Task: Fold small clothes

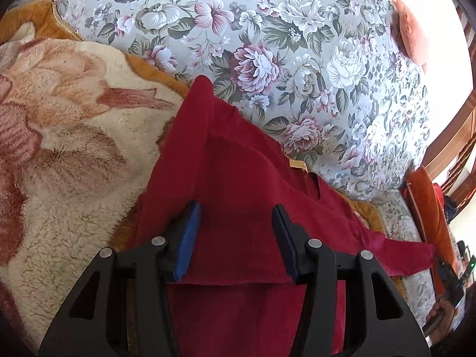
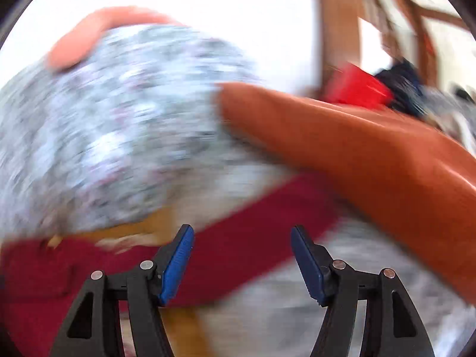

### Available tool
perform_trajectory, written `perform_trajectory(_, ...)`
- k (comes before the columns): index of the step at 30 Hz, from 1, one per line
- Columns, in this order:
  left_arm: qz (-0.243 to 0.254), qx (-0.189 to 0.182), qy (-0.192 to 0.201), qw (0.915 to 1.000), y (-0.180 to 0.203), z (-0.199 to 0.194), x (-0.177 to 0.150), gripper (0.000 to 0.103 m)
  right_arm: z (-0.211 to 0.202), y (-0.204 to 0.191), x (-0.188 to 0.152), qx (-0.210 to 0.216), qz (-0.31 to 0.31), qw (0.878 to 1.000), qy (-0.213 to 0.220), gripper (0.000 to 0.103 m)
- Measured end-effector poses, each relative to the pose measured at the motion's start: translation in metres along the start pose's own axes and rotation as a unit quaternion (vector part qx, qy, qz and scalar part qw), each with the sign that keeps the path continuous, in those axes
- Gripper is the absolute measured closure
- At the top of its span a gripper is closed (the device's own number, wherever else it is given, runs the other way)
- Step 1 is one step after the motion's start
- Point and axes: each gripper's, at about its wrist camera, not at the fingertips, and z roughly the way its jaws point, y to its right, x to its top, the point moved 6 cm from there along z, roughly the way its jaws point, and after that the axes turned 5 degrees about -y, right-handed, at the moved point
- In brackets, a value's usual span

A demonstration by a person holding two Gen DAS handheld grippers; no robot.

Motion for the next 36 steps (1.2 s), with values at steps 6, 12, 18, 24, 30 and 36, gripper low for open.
perform_trajectory(6,0.000,0.000,0.000,1.0000,0.000,0.000,0.000,0.054,0.021,0.048,-0.003,0.045,0.116,0.992,-0.025,0.037)
perform_trajectory(12,-0.001,-0.001,0.000,1.0000,0.000,0.000,-0.001,0.054,0.044,0.050,0.013,0.062,0.100,0.993,-0.018,0.035)
perform_trajectory(18,-0.001,-0.002,0.002,1.0000,0.000,0.000,-0.001,0.054,0.049,0.052,0.014,0.133,0.131,0.982,-0.015,0.082)
perform_trajectory(24,-0.001,-0.002,0.002,1.0000,0.000,0.000,-0.001,0.054,0.044,0.048,0.011,0.114,0.120,0.986,-0.015,0.097)
perform_trajectory(30,0.000,-0.001,0.002,1.0000,0.000,0.000,-0.001,0.054,0.037,-0.008,0.009,0.159,0.075,0.984,-0.023,0.097)
perform_trajectory(36,-0.002,-0.005,0.003,1.0000,-0.001,0.000,-0.001,0.054,0.035,-0.153,-0.030,0.278,-0.007,0.958,-0.077,0.097)
